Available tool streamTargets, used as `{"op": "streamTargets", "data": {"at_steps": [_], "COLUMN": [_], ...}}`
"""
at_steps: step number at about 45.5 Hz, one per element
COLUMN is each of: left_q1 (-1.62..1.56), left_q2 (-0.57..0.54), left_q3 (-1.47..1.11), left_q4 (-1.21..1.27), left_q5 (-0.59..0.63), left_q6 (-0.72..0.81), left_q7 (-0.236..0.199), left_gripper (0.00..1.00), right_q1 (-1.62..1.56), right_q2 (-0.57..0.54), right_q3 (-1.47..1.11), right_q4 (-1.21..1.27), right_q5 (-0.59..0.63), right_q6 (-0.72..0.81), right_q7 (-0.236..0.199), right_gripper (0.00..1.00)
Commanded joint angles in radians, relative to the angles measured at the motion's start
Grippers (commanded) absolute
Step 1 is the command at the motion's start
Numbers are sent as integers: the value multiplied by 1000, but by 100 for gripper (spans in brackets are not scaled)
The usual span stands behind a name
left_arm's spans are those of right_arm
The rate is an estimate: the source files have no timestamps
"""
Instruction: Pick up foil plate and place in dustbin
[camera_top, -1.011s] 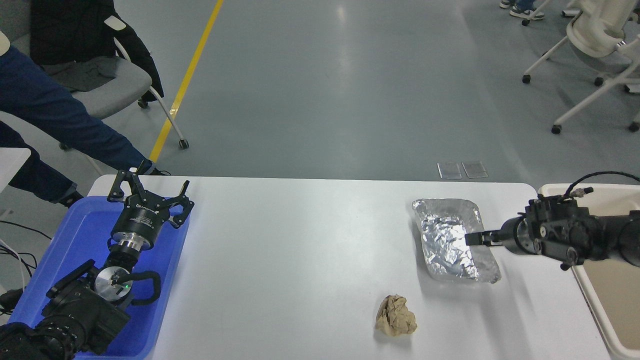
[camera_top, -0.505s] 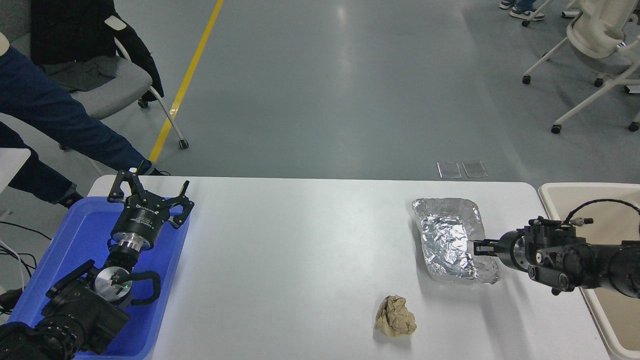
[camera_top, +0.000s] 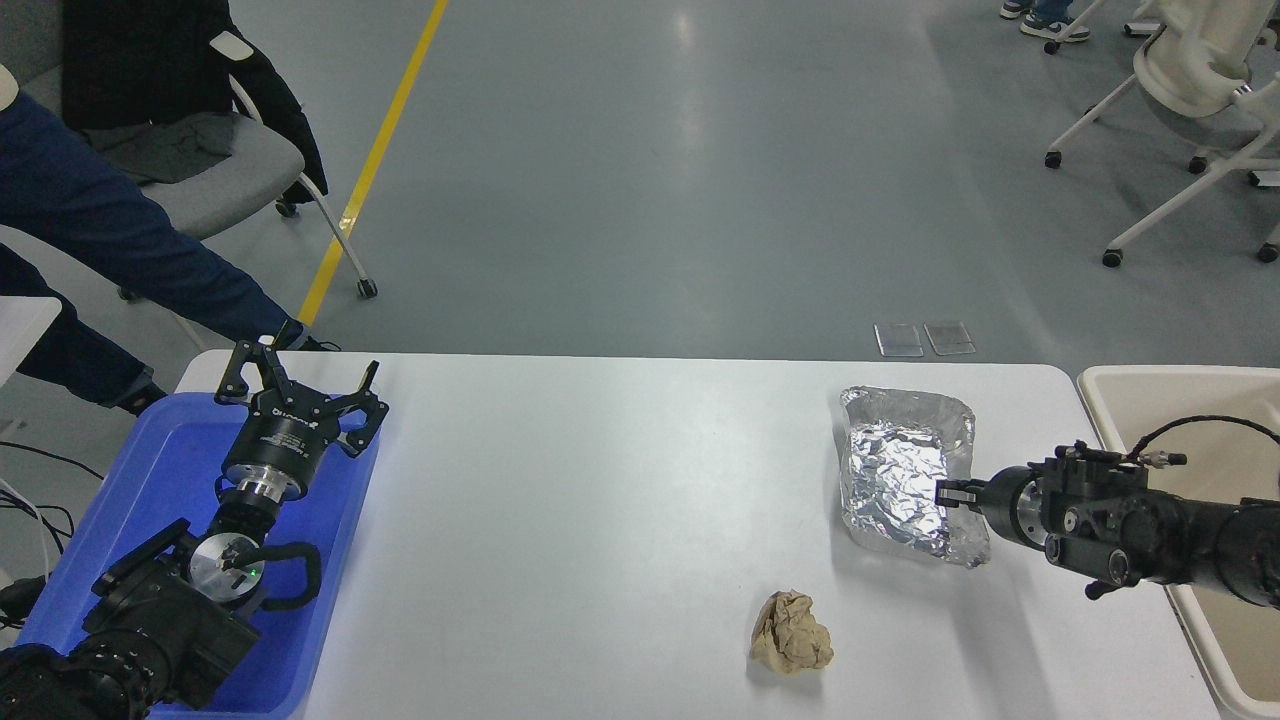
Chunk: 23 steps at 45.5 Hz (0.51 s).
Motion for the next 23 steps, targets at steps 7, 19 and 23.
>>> {"op": "streamTargets", "data": {"at_steps": [7,19,23], "left_q1": [0,0,0], "left_q2": [0,0,0], "left_q3": [1,1,1], "left_q4": [0,0,0], "left_q5": [0,0,2], "left_q6": [0,0,0], "left_q7": [1,3,3], "left_gripper": [100,100,100], "right_q1": [190,568,730], "right_q2": [-234,-286,-267], "right_q3": [-30,-399,-522], "right_q4": [334,606,702], "right_q5": [10,11,24], "right_q6": [4,45,105], "right_q7": [0,3,3], "right_gripper": [0,0,0]}}
